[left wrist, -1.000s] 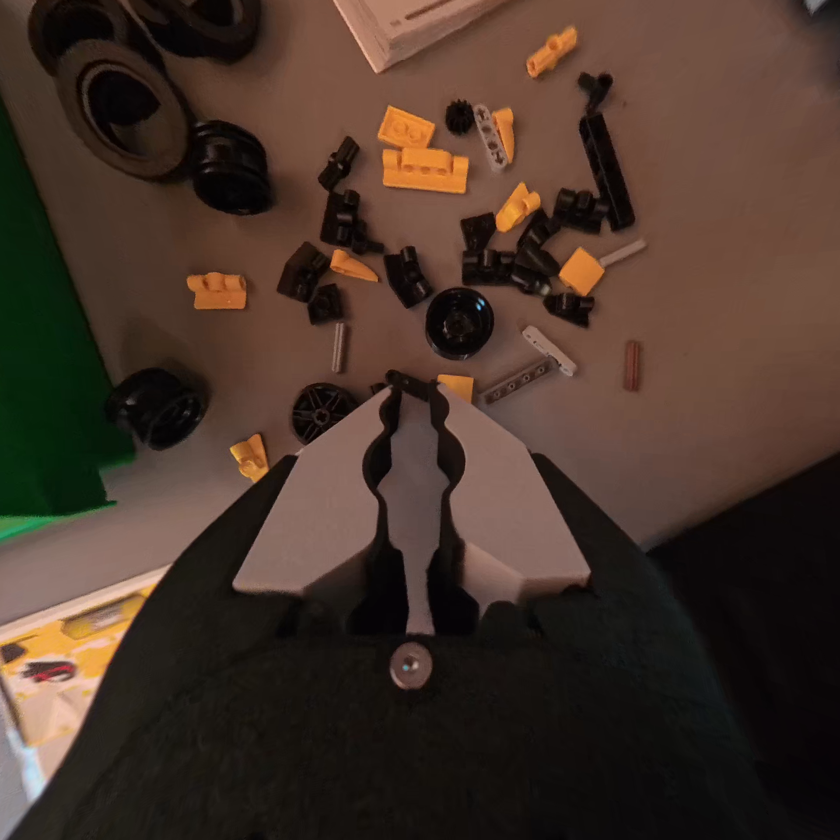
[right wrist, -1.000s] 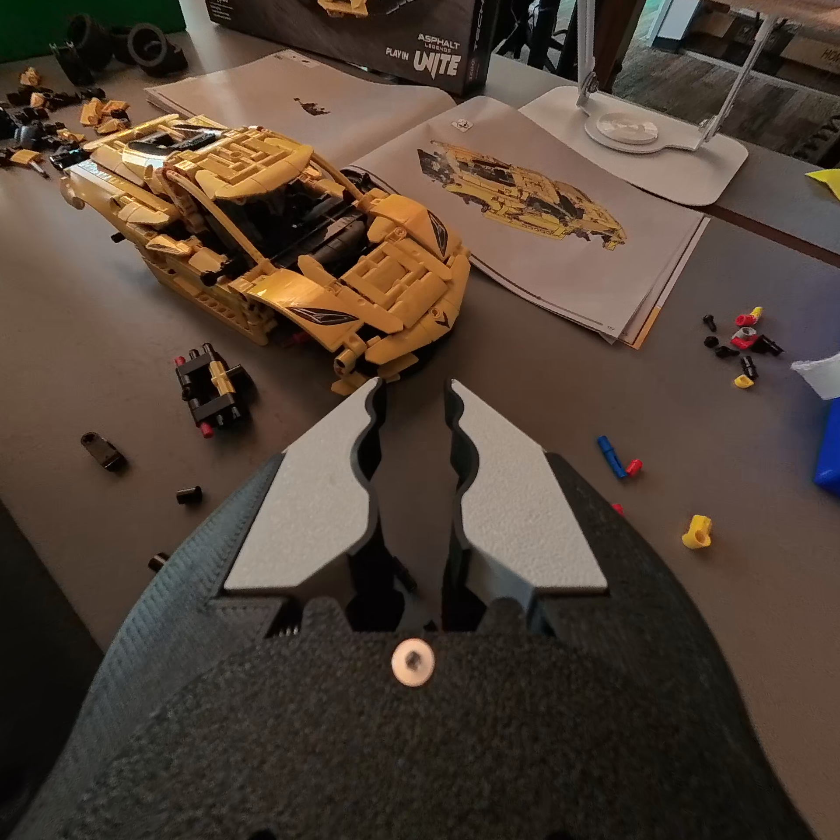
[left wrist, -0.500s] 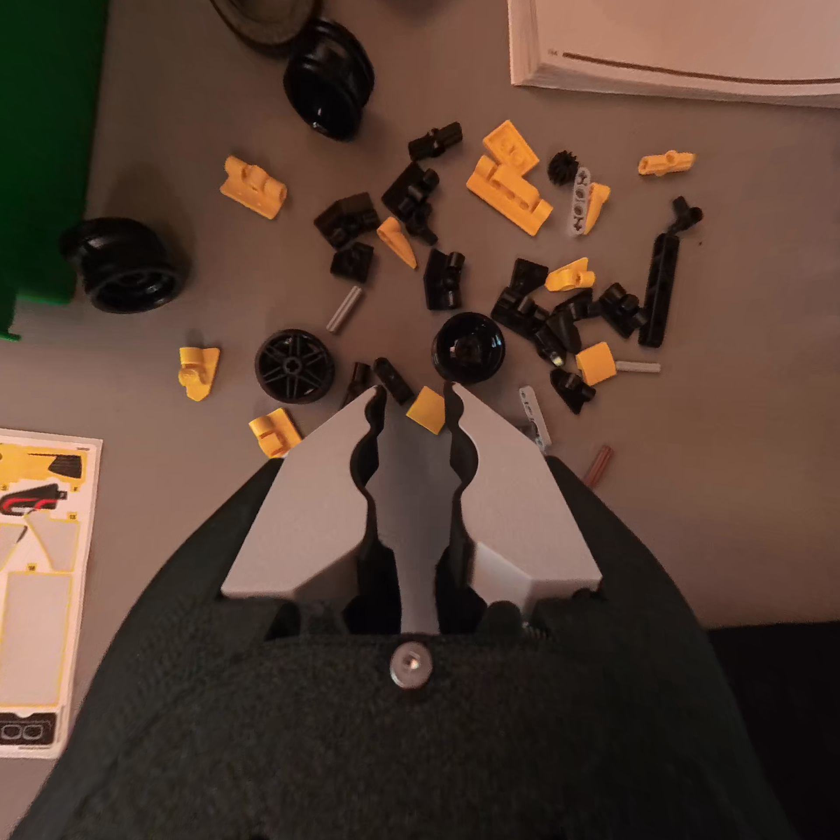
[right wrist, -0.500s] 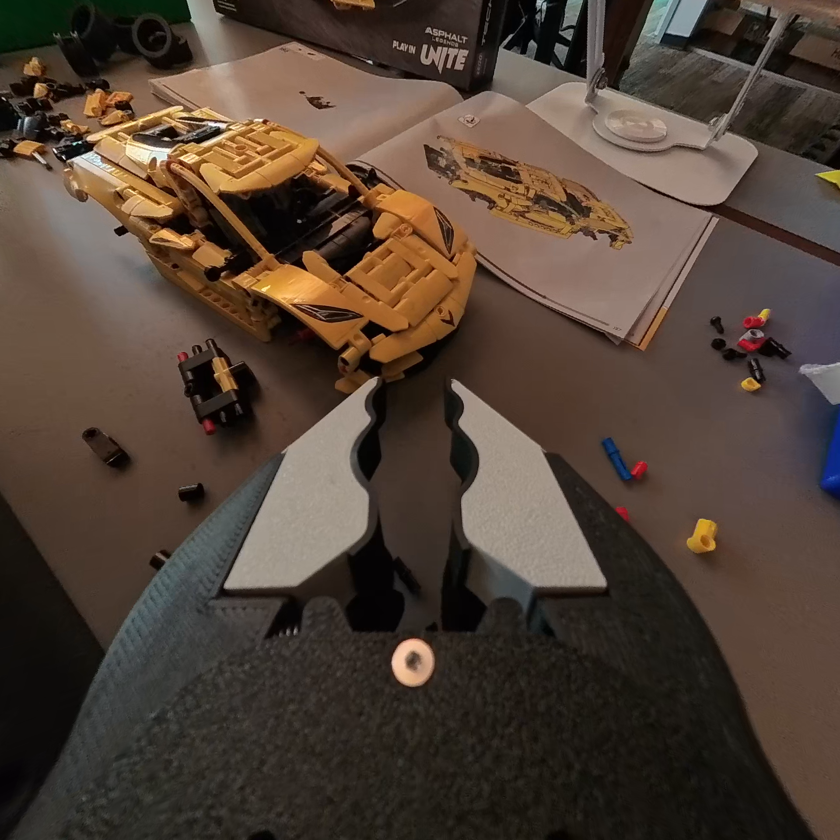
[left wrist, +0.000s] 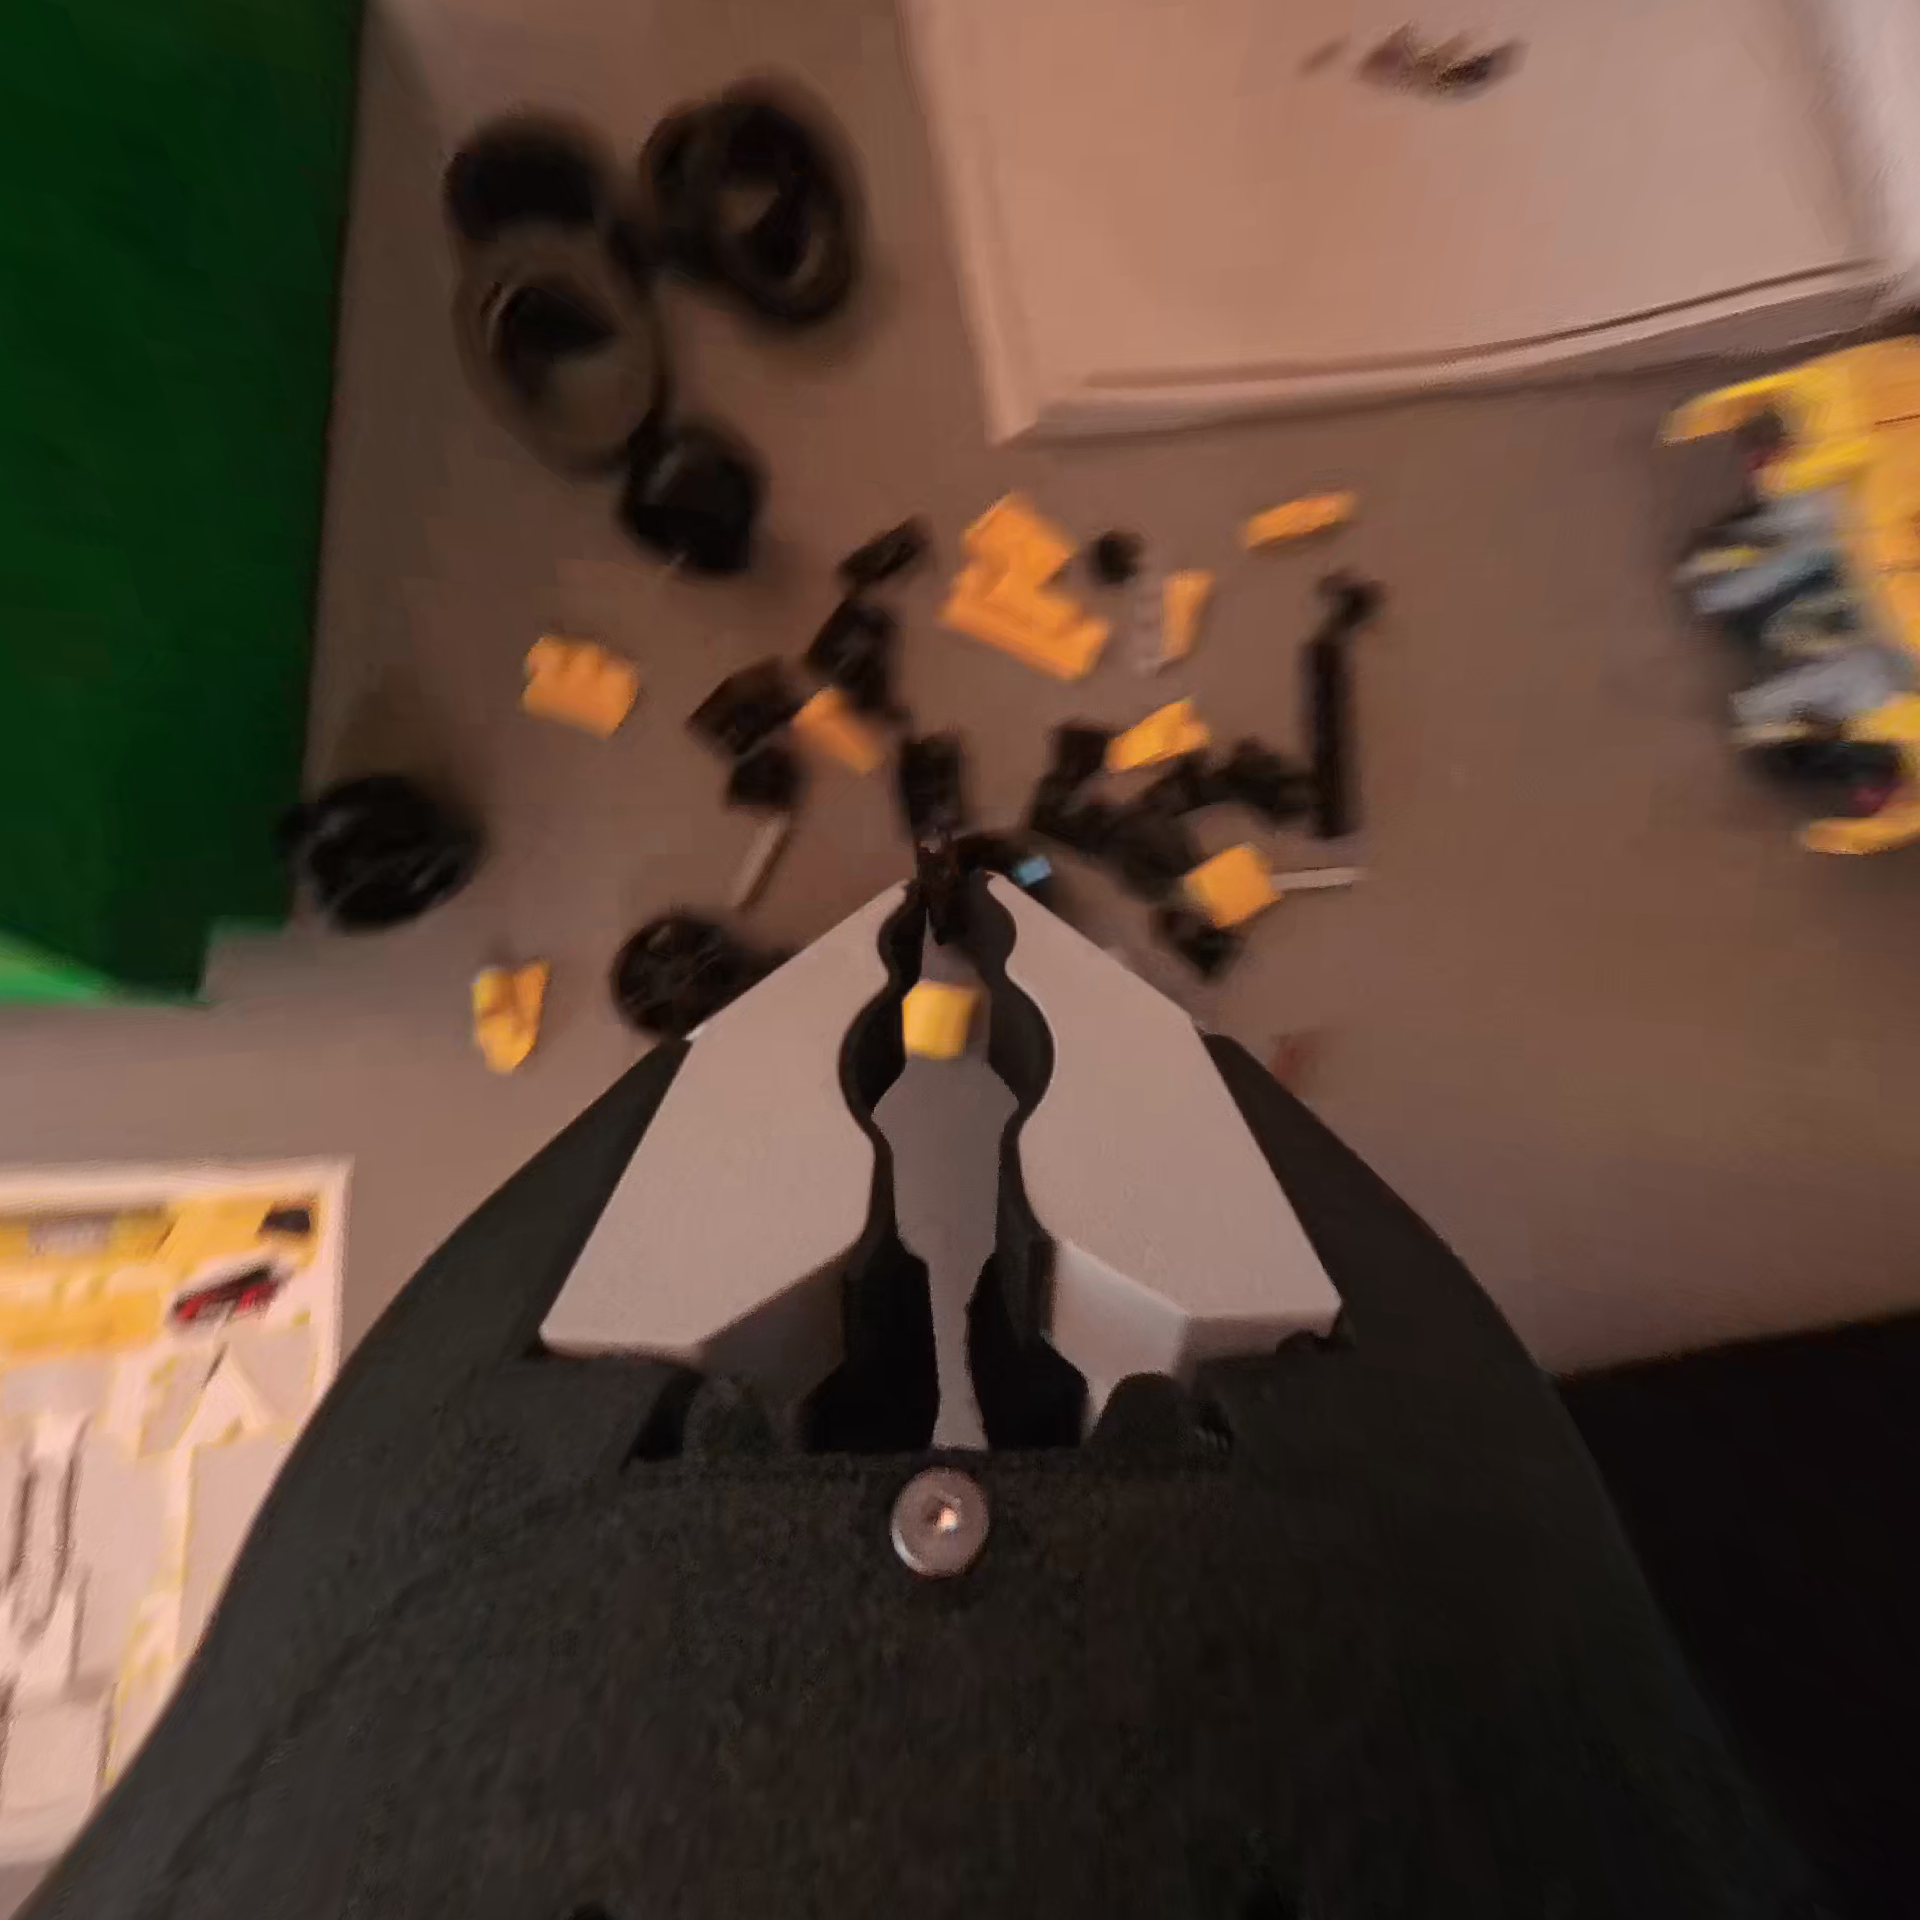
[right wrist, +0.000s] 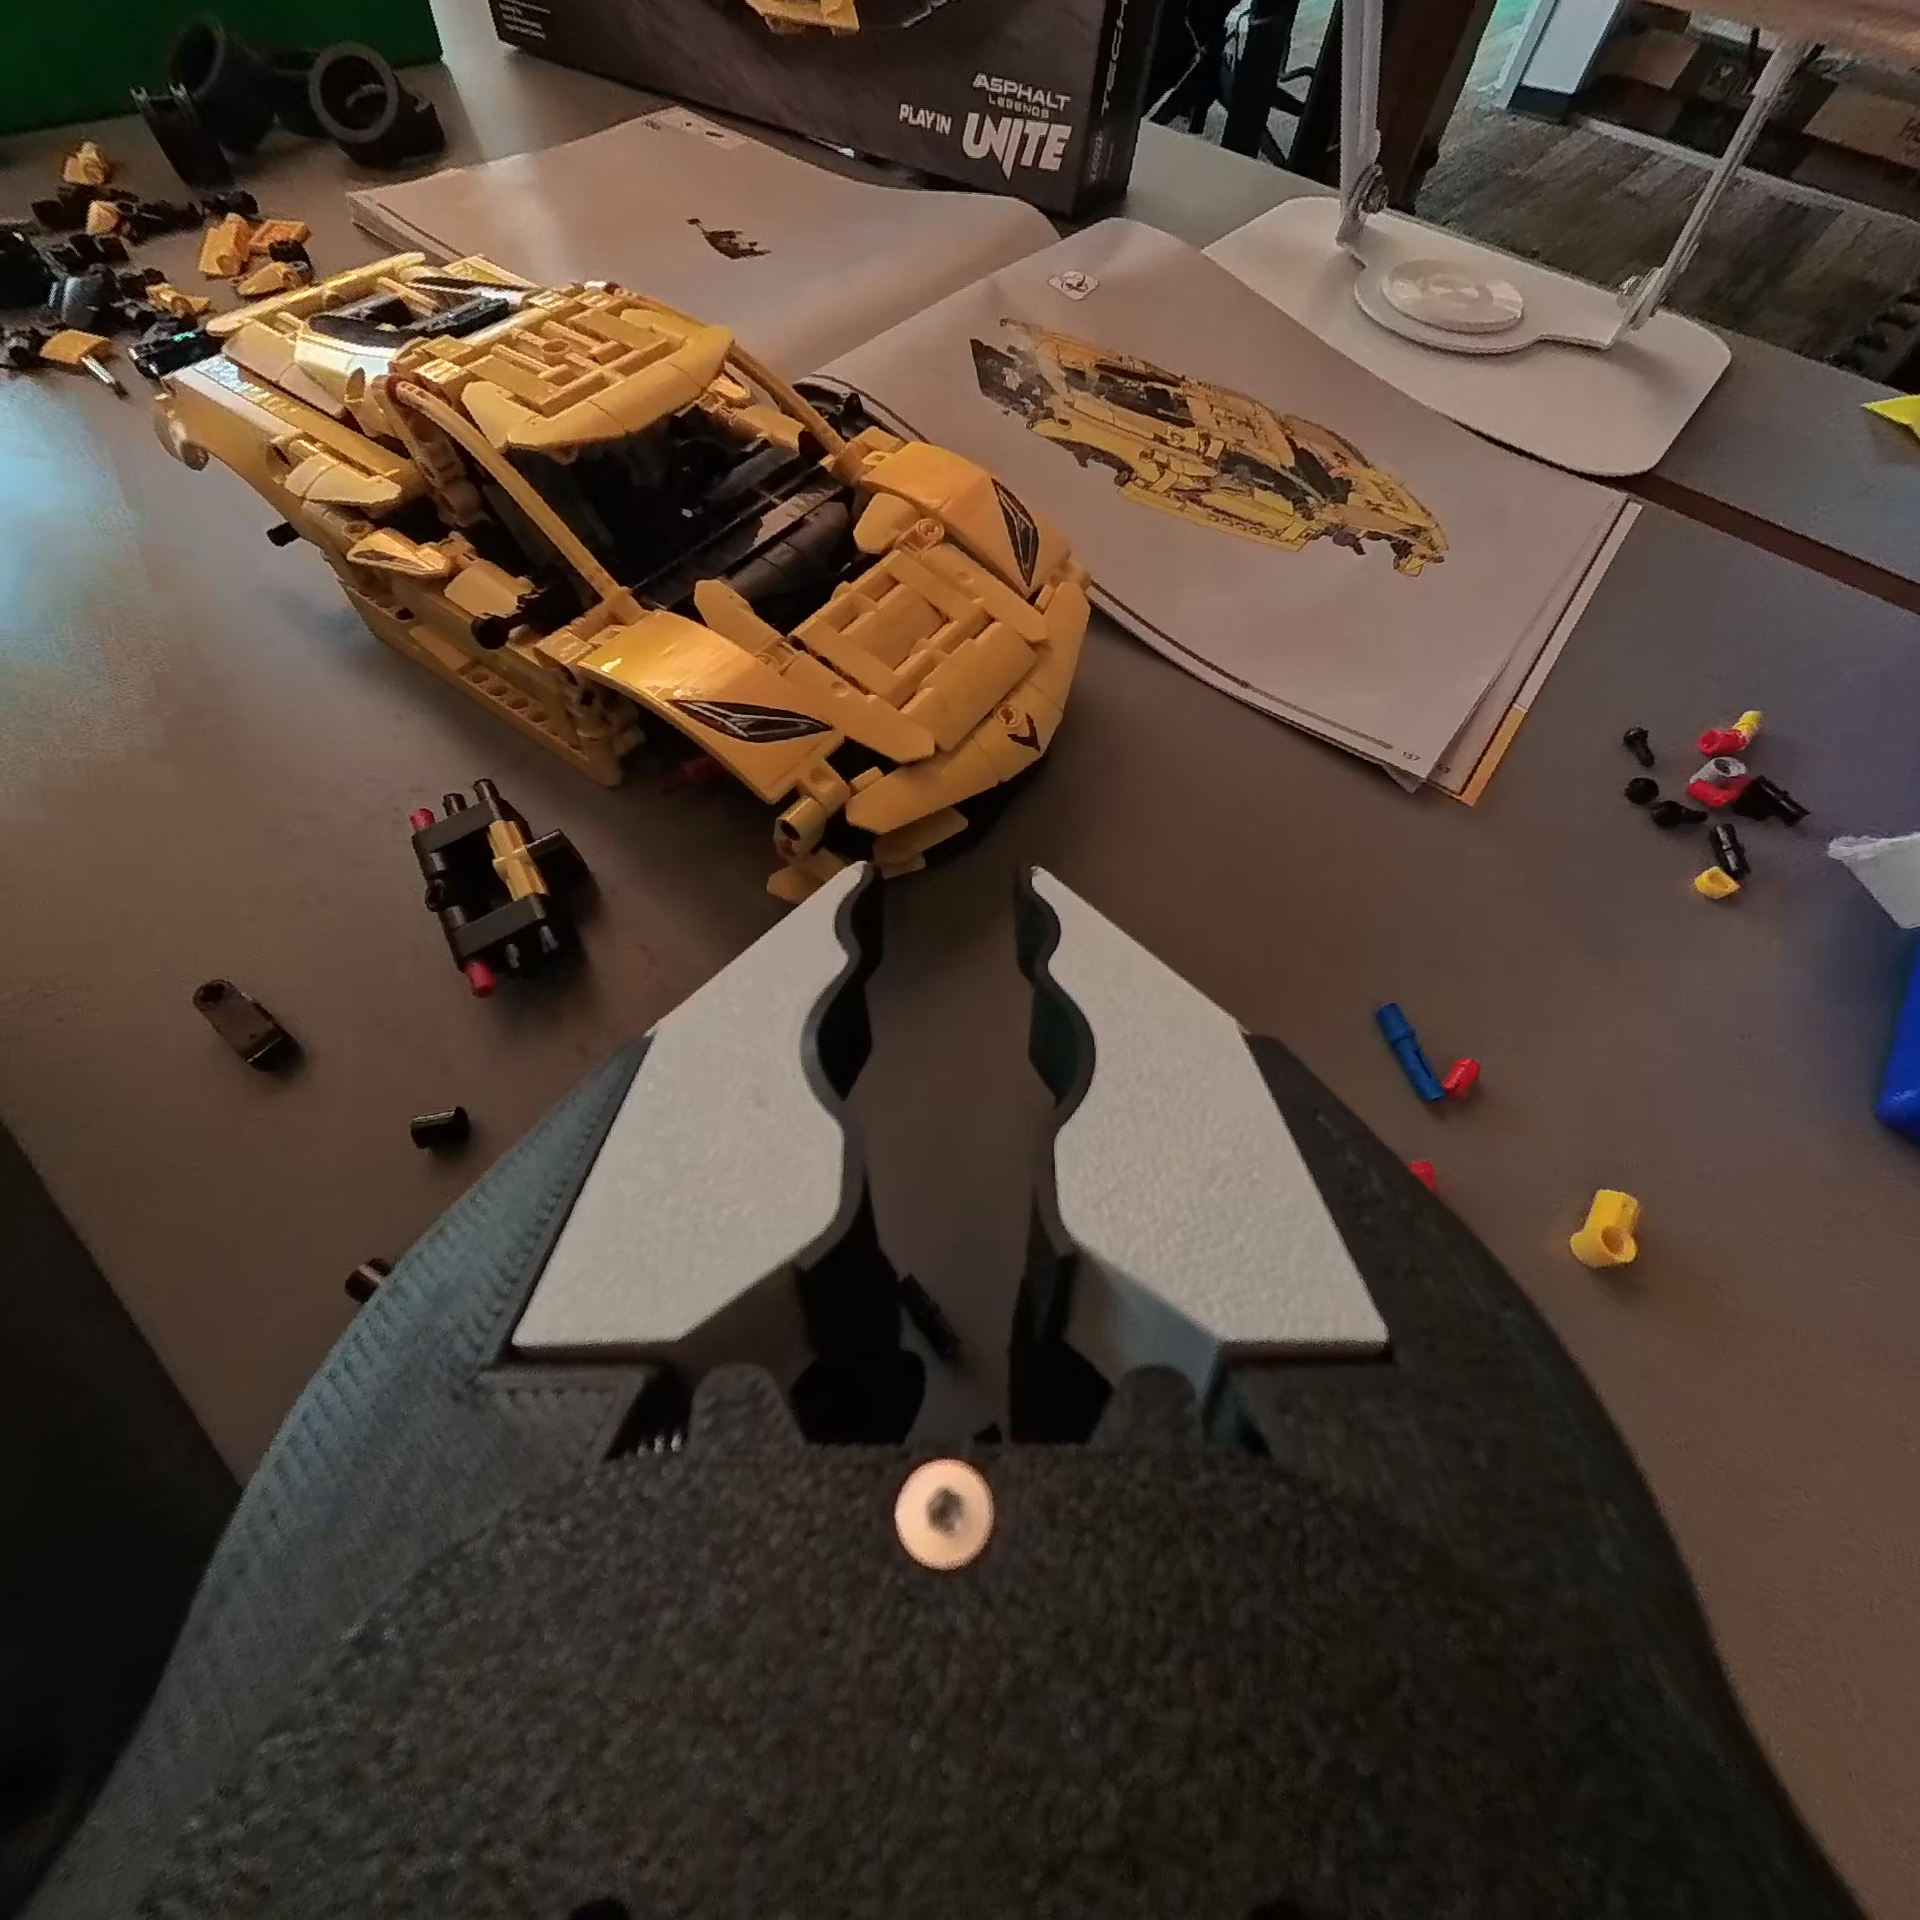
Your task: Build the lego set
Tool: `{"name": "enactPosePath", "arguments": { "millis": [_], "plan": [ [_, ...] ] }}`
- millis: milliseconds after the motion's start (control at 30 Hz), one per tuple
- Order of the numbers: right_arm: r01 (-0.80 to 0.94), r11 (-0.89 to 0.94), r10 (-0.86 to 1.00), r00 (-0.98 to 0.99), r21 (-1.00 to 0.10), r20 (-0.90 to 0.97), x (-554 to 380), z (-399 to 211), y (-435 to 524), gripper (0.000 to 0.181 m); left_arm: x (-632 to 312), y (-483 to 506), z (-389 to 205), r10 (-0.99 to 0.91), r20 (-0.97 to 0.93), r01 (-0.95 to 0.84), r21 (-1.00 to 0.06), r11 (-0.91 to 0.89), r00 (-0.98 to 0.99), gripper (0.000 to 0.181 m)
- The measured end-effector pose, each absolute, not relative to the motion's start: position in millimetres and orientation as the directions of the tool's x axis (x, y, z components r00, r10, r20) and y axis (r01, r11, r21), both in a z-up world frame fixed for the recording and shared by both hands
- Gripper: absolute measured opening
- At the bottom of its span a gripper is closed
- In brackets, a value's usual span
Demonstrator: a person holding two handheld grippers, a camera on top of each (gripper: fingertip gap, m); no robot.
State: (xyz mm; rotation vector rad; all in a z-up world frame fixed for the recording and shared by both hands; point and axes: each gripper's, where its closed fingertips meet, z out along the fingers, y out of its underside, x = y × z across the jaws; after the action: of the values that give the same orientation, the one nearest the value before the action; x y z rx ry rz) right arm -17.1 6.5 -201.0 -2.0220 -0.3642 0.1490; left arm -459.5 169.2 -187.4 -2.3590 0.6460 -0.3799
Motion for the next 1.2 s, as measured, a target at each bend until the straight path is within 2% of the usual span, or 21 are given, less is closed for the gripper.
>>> {"name": "enactPosePath", "arguments": {
  "millis": [100,200,300,433,633,967,1067,1200],
  "plan": [
    [0.198,-0.421,0.322,0.945,-0.885,0.059,-18,-201,6,0.024,-382,135,-155,-0.778,0.182,-0.426,-0.751,-0.504,0.601,0.008],
    [0.204,-0.424,0.317,0.946,-0.883,0.066,-18,-201,6,0.023,-303,71,-152,-0.949,0.193,-0.572,-0.762,-0.304,0.248,0.008],
    [0.196,-0.45,0.333,0.942,-0.871,0.04,-21,-202,4,0.016,-246,12,-178,-0.981,0.191,-0.694,-0.712,-0.112,-0.038,0.008],
    [0.205,-0.421,0.321,0.945,-0.883,0.066,-19,-197,4,0.016,-208,-27,-217,-0.958,0.157,-0.789,-0.607,0.099,-0.241,0.008],
    [0.196,-0.409,0.317,0.946,-0.891,0.063,-18,-194,3,0.016,-197,-41,-242,-0.934,0.129,-0.829,-0.513,0.224,-0.332,0.008],
    [0.189,-0.416,0.33,0.943,-0.889,0.046,-19,-196,4,0.016,-192,-46,-242,-0.921,0.089,-0.782,-0.563,0.268,-0.38,0.009],
    [0.192,-0.419,0.324,0.945,-0.887,0.051,-18,-197,4,0.016,-190,-32,-228,-0.939,0.062,-0.746,-0.626,0.228,-0.339,0.025],
    [0.189,-0.414,0.313,0.948,-0.89,0.056,-16,-196,6,0.019,-188,18,-172,-0.983,0.026,-0.557,-0.827,0.081,-0.182,0.031]
  ]
}}
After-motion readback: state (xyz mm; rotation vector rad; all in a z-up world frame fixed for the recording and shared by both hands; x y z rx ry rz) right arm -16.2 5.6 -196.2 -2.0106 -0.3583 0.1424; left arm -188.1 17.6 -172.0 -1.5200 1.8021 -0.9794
